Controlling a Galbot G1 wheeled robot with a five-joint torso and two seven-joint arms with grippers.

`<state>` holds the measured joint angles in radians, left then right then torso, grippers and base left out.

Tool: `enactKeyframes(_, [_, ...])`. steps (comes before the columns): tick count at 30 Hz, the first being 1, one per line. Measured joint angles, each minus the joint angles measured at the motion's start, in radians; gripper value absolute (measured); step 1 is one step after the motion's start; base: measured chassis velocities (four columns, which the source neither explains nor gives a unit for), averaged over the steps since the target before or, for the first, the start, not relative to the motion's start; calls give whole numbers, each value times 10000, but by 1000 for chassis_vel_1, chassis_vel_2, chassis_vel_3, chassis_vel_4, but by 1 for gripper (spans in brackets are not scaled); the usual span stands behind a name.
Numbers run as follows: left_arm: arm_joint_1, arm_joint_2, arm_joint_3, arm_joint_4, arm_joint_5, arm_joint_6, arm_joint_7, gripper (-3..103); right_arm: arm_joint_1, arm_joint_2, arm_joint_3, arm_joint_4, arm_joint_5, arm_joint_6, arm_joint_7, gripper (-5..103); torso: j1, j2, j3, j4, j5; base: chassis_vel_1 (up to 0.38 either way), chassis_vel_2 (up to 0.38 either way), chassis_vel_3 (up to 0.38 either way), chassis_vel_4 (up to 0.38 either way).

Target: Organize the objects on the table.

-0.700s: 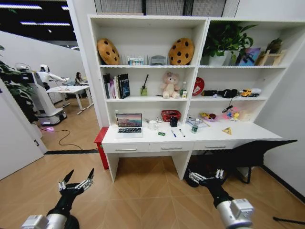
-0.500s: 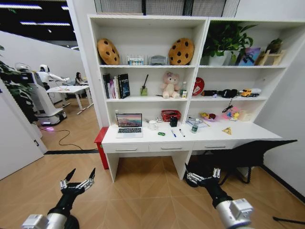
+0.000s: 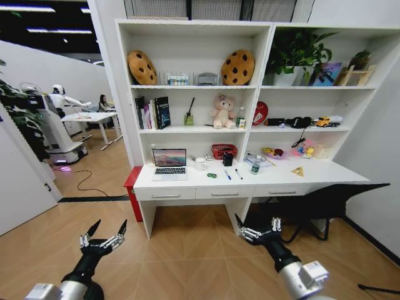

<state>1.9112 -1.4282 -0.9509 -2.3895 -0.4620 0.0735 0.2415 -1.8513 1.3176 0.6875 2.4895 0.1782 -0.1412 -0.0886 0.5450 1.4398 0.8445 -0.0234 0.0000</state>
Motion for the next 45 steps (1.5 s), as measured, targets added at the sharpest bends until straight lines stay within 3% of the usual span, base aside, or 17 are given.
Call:
enactKeyframes(21, [-24, -166, 130, -77, 150, 61, -68, 100, -192, 106, 18, -39, 650, 215, 324, 100, 0, 0, 0, 0, -1, 0, 0, 0, 0])
enactKeyframes(27, [-81, -211, 206, -35, 230, 114, -50, 100, -50, 94, 158, -19, 751, -660, 905, 100, -1, 0, 0, 0, 0, 0, 0, 0, 0])
enactKeyframes(45, [-35, -78, 160, 95, 166, 130, 15, 100, 81, 143, 75, -104, 610, -791, 665, 100, -2, 1, 0, 1, 4, -97, 93, 97, -106])
